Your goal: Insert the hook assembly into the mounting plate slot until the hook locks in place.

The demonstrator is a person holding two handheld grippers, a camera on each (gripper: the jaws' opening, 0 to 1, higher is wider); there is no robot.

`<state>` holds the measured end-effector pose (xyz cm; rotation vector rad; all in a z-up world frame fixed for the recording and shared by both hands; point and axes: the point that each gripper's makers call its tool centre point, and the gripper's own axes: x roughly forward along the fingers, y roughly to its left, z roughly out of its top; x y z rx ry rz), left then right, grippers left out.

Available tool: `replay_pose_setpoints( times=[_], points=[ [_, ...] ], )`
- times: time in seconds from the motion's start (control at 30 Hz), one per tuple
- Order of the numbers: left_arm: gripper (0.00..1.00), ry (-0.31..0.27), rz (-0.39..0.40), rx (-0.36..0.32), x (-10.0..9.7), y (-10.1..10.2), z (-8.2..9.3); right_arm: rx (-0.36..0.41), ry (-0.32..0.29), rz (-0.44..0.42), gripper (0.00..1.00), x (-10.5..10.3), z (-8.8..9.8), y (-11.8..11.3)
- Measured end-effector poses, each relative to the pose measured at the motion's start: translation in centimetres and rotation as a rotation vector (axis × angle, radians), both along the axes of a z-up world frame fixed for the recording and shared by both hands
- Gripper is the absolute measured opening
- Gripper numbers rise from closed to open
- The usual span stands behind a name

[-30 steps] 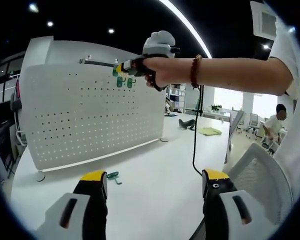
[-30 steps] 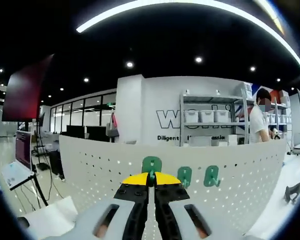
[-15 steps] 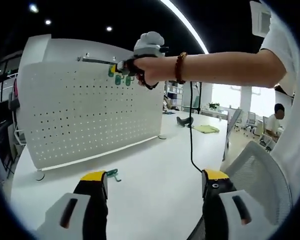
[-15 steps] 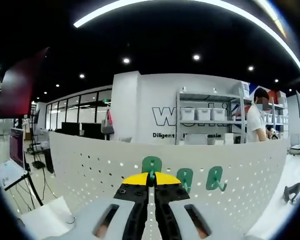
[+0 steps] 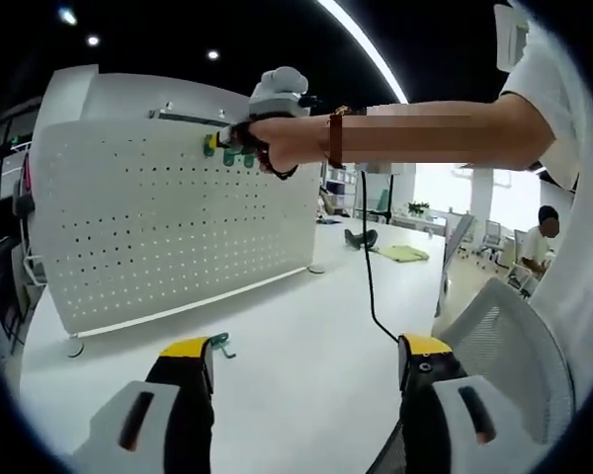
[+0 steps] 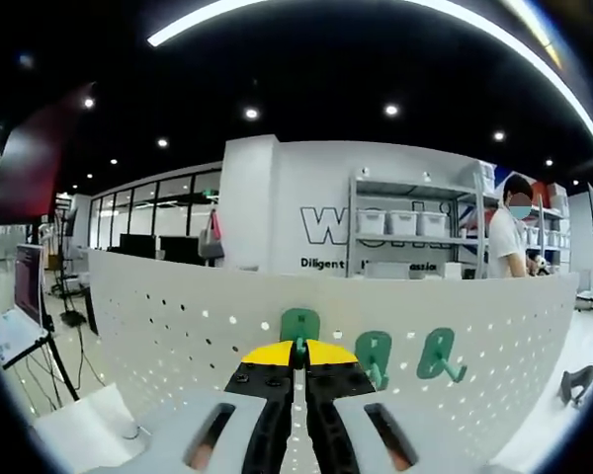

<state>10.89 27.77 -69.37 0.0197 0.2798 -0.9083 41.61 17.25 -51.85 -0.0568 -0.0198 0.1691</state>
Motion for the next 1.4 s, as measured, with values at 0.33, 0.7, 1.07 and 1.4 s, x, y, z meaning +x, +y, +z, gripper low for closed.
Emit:
replay_pose_setpoints(
  times=[0.33,0.7,1.07,1.4],
  points=[
    [0.78,0.011,0.016,0.003,0.4,0.8,-0.4,0.01,0.015,-0.033,0.01,0.0,-1.1,0.1],
    [0.77,0.019,0.027,0.013,0.3,1.1,-0.7,-0.004,0.001,-0.043,0.02,0.1,-1.0,0.3],
    [0.77,0.02,0.02,0.006,0.2,0.8,-0.6,0.009,0.026,-0.015,0.05,0.1,-1.6,0.5],
    [0.77,0.027,0.011,0.012,0.0,0.5,-0.8,0.012,0.04,0.006,0.06,-0.1,-2.2,0.3]
  ],
)
